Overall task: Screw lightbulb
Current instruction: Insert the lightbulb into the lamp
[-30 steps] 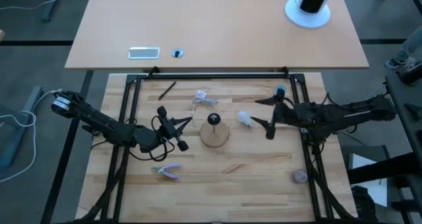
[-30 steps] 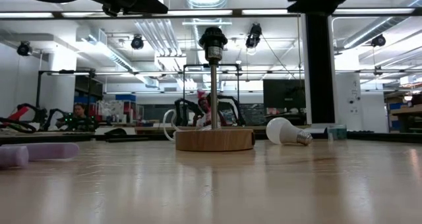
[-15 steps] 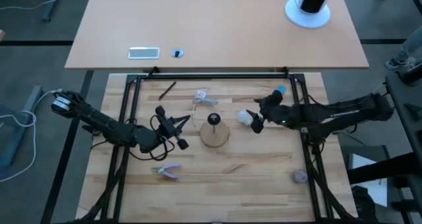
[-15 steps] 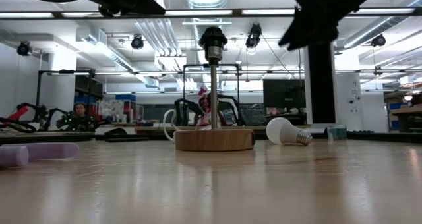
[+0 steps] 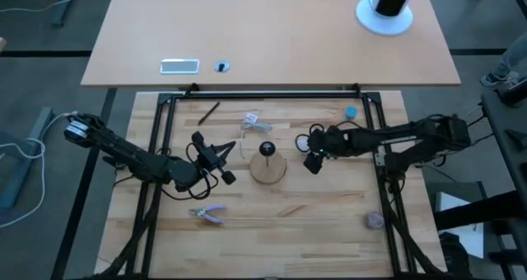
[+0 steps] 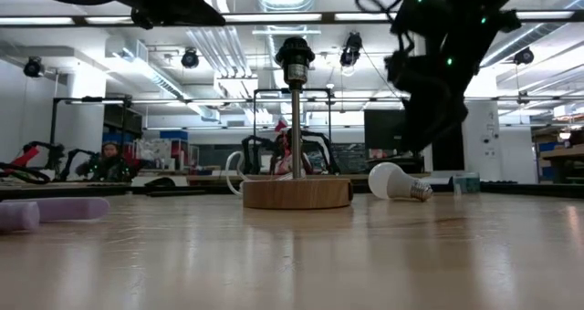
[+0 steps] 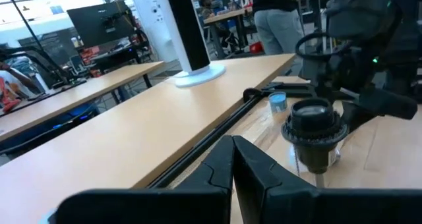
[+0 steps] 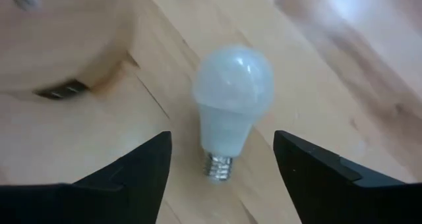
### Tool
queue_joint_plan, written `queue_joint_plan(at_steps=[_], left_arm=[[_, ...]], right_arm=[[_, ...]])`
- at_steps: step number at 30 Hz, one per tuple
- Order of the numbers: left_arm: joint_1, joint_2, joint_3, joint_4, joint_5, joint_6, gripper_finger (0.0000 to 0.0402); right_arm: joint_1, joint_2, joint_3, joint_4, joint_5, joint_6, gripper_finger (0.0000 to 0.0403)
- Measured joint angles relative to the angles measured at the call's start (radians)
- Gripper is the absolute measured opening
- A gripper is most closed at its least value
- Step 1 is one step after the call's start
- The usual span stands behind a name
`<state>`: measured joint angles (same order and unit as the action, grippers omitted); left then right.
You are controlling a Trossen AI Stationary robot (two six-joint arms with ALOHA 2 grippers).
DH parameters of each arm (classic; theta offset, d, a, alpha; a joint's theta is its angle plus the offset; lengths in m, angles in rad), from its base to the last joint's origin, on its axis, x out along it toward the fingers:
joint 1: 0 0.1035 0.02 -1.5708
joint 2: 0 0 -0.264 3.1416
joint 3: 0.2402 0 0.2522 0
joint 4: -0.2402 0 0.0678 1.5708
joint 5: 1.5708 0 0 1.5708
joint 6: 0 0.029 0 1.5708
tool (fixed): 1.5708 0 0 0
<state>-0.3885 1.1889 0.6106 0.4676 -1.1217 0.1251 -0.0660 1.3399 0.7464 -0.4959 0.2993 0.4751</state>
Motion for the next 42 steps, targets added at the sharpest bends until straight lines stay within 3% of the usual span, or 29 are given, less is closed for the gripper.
queue_joint_plan(at_steps=[13,25,34,42], left_arm=[[0.0,0.0,-0.001,-0.075,0.004,-0.091,0.0],[0.0,0.0,-0.009,-0.074,0.005,-0.094,0.0],[0.0,0.0,-0.018,-0.075,0.005,-0.118,0.0],[0.0,0.0,-0.018,-0.063,0.005,-0.127,0.0]], right_arm=[[-0.056,0.173,0.012,0.047,-0.014,-0.033,0.0302],[-0.073,0.319,0.034,0.122,-0.036,-0.053,0.0249],[-0.075,0.261,0.026,0.107,-0.02,-0.063,0.0121],[-0.075,0.055,0.023,0.181,0.028,-0.117,0.0122]])
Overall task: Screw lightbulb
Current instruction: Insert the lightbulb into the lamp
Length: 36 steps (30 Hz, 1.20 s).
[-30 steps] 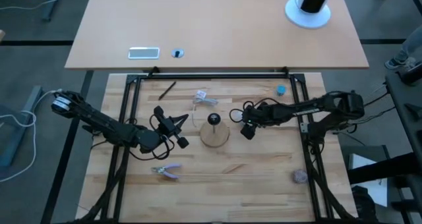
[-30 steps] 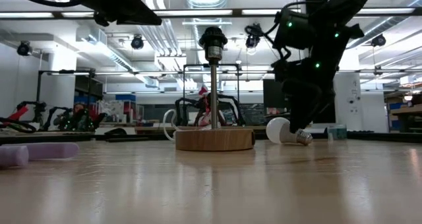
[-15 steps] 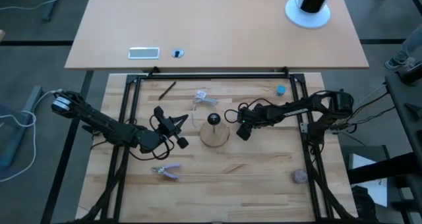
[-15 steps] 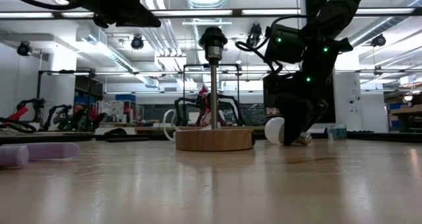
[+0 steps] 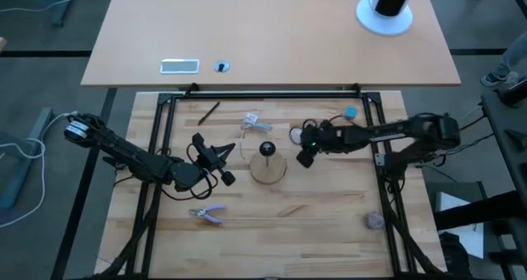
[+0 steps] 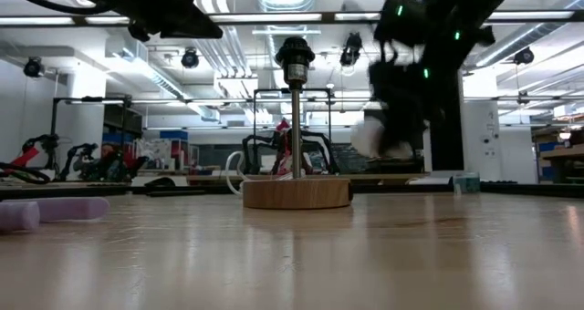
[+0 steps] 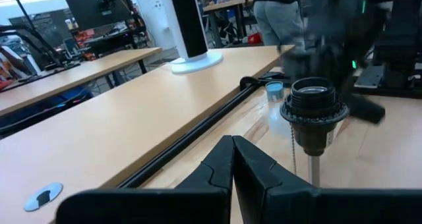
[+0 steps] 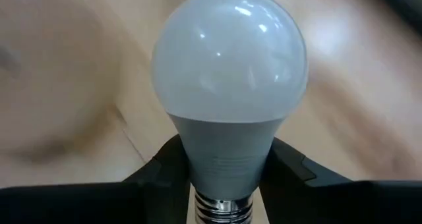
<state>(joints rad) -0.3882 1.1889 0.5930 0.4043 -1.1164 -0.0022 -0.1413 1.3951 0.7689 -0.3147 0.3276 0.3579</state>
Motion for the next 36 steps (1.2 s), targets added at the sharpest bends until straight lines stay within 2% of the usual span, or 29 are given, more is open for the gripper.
queue_joint_plan(at_steps=[4,8,12,16,21,27,36], left_arm=[[0.0,0.0,0.0,0.015,0.0,0.0,0.0],[0.0,0.0,0.0,0.022,0.0,0.0,0.0],[0.012,0.0,-0.001,0.043,0.001,0.0,0.0],[0.039,0.004,-0.001,0.093,0.005,0.0,0.0],[0.081,0.02,-0.001,0.151,0.091,0.0,0.0],[0.103,0.048,-0.001,0.23,0.106,0.03,0.0],[0.107,0.051,0.0,0.297,0.108,0.065,0.0]], right_arm=[[0.003,-0.153,-0.036,0.244,-0.023,-0.065,0.0122],[0.005,-0.263,-0.138,0.612,-0.116,-0.13,0.0122],[0.005,-0.277,-0.257,1.042,-0.264,-0.123,0.0122],[0.006,-0.211,-0.329,1.332,-0.341,-0.128,0.0122],[0.01,-0.095,-0.322,1.485,-0.375,-0.158,0.0122],[0.017,0.05,-0.254,1.625,-0.417,-0.184,0.0122],[0.033,0.189,-0.151,1.629,-0.444,-0.202,0.0122]])
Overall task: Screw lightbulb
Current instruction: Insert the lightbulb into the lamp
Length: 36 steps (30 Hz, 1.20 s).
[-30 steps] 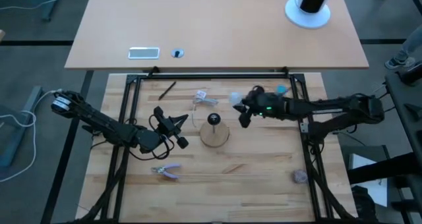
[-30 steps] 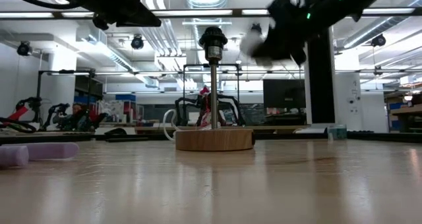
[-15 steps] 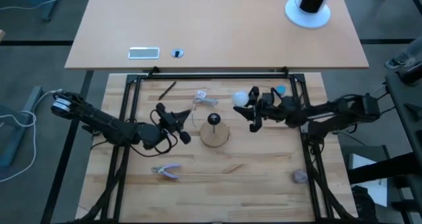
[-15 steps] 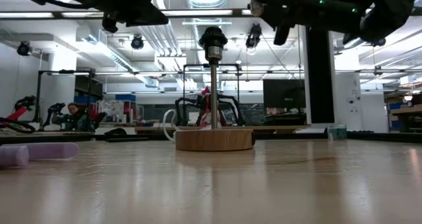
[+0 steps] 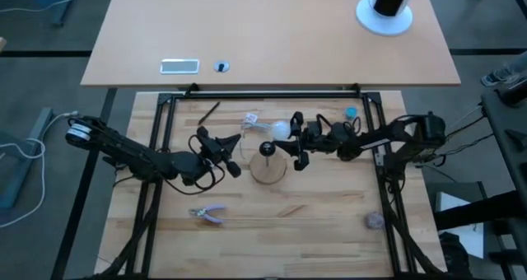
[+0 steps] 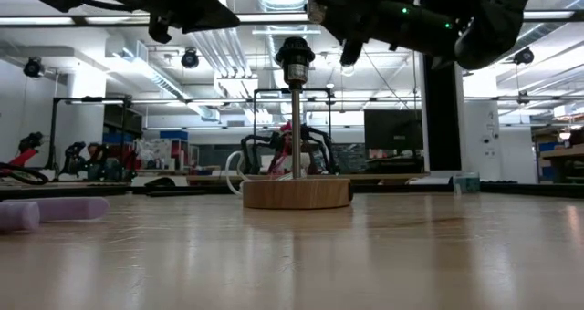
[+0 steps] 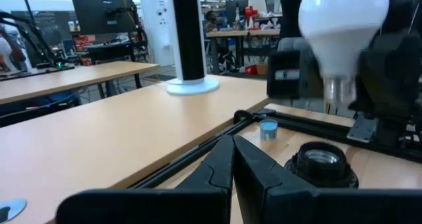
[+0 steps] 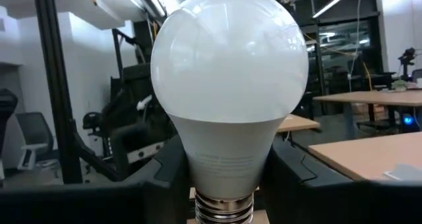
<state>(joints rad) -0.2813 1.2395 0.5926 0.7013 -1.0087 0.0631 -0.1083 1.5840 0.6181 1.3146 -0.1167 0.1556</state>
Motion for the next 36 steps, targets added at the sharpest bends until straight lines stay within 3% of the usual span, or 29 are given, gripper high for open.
queue_joint_plan(at_steps=[15,28,36], left_arm=[[0.003,-0.002,0.0,0.016,0.007,0.008,0.0],[0.003,0.002,0.0,0.01,0.011,0.018,0.0],[0.008,0.041,0.0,0.039,0.084,0.037,0.0]], right_arm=[[0.013,0.111,0.077,-0.001,-0.017,-0.007,0.0122],[0.013,0.132,0.078,-0.01,-0.016,-0.044,0.0122],[0.013,0.132,0.078,-0.044,0.001,-0.076,0.0122]])
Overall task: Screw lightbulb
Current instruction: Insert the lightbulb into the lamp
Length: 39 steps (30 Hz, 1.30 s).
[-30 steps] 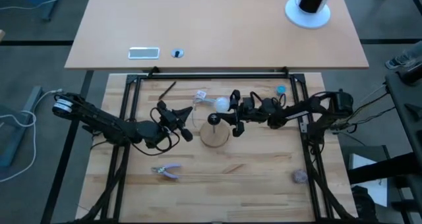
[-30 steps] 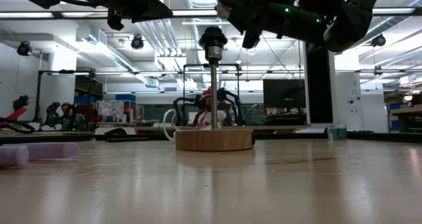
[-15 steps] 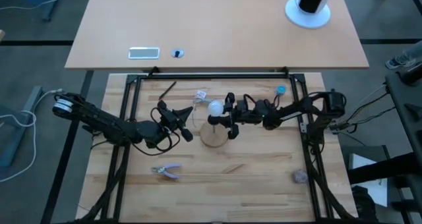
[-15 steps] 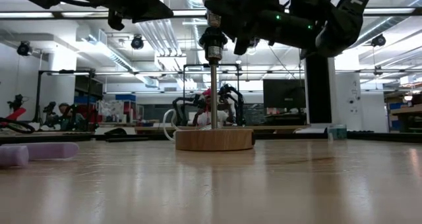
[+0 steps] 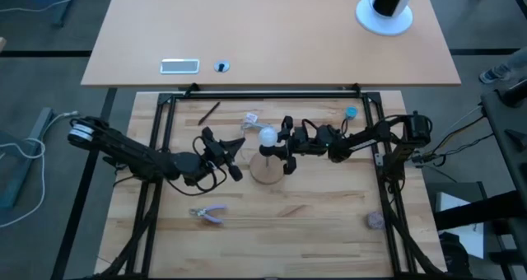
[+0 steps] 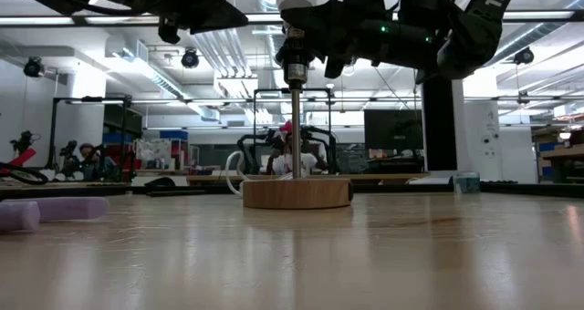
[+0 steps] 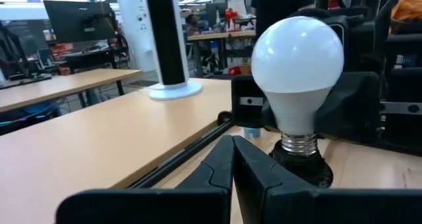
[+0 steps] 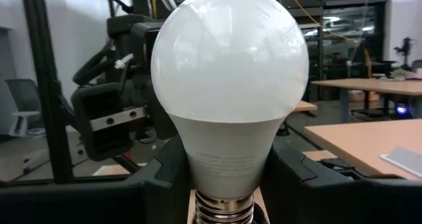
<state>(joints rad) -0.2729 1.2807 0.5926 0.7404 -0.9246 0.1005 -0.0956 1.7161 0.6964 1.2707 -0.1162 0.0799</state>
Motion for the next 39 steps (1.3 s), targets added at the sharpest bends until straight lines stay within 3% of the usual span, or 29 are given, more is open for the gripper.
queue_joint_plan(at_steps=[6,15,39], left_arm=[[0.0,0.04,0.0,0.107,0.047,0.074,0.0],[0.0,0.055,0.0,0.135,0.054,0.109,0.0],[0.0,0.054,0.0,0.135,0.053,0.109,0.0]], right_arm=[[0.0,0.0,0.0,-0.013,0.022,-0.02,0.0122],[0.0,0.0,0.0,-0.026,0.014,-0.04,0.0181],[0.0,-0.002,0.0,-0.067,0.013,-0.056,0.0181]])
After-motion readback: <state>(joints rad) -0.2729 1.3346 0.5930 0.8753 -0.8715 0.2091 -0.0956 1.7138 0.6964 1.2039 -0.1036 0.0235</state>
